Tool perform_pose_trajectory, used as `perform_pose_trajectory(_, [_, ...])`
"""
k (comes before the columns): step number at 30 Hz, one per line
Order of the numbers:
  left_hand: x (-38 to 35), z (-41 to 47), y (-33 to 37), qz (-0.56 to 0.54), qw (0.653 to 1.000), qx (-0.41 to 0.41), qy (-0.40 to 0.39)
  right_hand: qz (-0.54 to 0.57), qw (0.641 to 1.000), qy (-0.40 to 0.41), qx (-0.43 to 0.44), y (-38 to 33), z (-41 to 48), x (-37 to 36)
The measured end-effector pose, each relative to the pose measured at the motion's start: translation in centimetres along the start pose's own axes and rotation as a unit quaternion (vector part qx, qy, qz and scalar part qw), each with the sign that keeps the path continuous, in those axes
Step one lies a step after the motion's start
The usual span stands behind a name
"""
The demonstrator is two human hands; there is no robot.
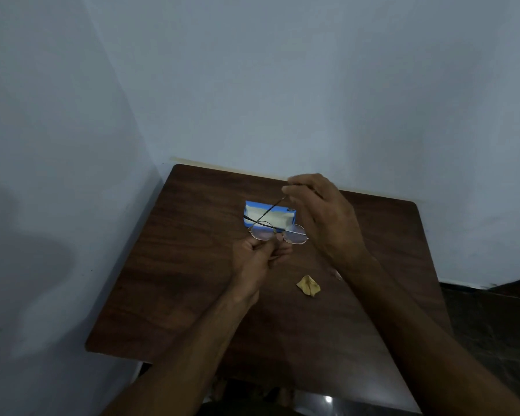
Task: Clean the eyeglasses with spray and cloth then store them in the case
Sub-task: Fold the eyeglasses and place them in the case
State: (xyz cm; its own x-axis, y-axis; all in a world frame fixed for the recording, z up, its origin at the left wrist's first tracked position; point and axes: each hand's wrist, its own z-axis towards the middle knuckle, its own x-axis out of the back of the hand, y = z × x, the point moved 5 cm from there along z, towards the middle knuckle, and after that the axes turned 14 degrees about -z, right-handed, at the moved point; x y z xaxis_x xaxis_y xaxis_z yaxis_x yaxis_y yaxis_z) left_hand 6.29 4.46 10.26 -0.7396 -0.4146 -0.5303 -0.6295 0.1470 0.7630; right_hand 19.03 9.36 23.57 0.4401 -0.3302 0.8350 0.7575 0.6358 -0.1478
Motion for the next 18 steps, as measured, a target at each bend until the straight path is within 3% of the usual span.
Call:
perform_pose_trajectory(9, [0.4,-0.3,1.7,-0.067,0.996,0.038,-0.033,0.029,0.992,0.037,-0.118,2.4,-6.7,-3.8])
perform_pose_trajectory(18, [1.3,-0.3,1.5,-0.038,0.995,0.083,-0.038,-0.002,0.993,0.013,-0.116,1.0,-8.2,-4.1])
